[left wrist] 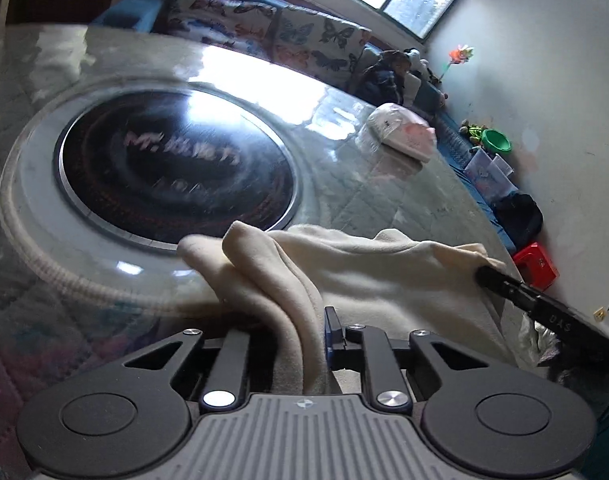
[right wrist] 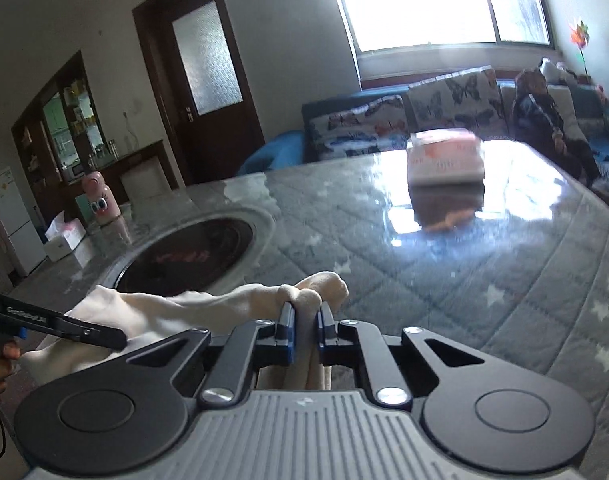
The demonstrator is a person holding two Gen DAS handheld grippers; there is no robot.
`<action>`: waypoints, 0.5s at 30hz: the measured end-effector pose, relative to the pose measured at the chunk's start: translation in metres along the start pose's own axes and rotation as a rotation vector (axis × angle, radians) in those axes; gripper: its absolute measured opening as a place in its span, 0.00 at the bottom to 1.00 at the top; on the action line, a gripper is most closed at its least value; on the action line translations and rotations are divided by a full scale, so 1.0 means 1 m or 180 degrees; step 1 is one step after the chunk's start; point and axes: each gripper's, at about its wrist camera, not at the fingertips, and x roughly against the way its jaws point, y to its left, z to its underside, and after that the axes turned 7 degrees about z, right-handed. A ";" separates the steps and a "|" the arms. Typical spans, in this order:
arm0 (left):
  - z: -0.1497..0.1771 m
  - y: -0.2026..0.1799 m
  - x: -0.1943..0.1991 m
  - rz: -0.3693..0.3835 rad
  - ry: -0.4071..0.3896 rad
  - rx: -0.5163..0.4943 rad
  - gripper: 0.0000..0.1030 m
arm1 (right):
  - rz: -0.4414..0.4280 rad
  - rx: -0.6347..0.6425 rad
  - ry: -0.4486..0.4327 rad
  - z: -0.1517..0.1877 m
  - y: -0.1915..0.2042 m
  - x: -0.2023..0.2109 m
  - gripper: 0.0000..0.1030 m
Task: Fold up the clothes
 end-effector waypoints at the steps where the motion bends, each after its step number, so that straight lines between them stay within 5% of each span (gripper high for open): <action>1: -0.003 -0.006 -0.002 0.0022 -0.0003 -0.0051 0.17 | 0.0024 0.0016 -0.0035 -0.003 -0.001 0.003 0.09; 15: -0.064 -0.083 -0.082 0.0287 0.0095 -0.0561 0.16 | 0.0770 0.0073 -0.0297 -0.057 -0.061 0.019 0.08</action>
